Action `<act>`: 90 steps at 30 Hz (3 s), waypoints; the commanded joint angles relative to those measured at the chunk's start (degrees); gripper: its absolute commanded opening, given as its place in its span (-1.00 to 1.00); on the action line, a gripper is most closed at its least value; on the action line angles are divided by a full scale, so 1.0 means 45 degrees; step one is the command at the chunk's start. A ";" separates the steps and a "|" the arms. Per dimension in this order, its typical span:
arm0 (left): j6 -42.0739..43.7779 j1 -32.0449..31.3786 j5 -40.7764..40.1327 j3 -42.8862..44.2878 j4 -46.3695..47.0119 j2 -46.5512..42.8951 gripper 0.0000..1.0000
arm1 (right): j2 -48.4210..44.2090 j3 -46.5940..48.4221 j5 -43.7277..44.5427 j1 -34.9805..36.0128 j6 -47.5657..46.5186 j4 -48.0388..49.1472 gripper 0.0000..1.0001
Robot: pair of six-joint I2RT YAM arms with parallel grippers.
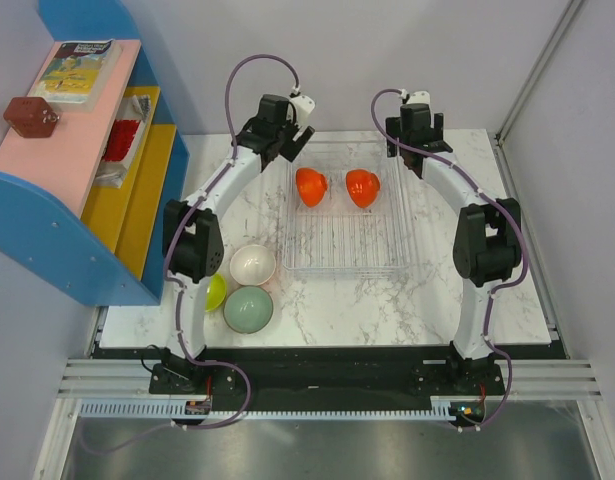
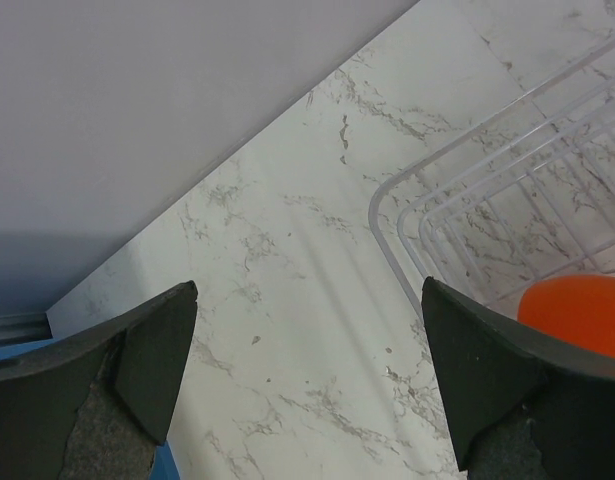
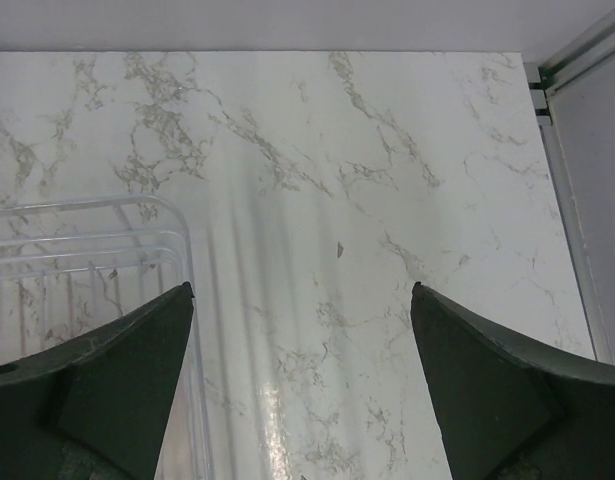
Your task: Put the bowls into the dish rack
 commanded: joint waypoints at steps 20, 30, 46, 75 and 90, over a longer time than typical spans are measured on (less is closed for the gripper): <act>0.2647 0.2407 0.4597 -1.0989 -0.1717 -0.8081 0.99 | 0.0830 0.0579 0.1254 -0.0081 0.0154 -0.0335 0.95; 0.4094 0.2446 0.5926 -1.2300 -0.2341 -0.8355 0.99 | 0.0711 0.0889 -0.0423 -0.0101 0.0115 -0.0724 0.93; 0.5461 0.2797 0.6844 -1.1577 -0.3631 -0.7164 0.88 | 0.0108 0.0443 0.0318 -0.0140 -0.0236 -0.0921 0.94; 0.4604 0.3247 0.9656 -0.9528 -0.4706 -0.7124 -0.96 | 0.0829 0.1419 -0.1616 -0.0101 0.0427 -0.1428 0.93; 0.3626 0.3266 1.0771 -0.8765 -0.4686 -0.8159 -0.96 | 0.1161 0.1516 -0.4407 -0.0120 0.1169 -0.1429 0.93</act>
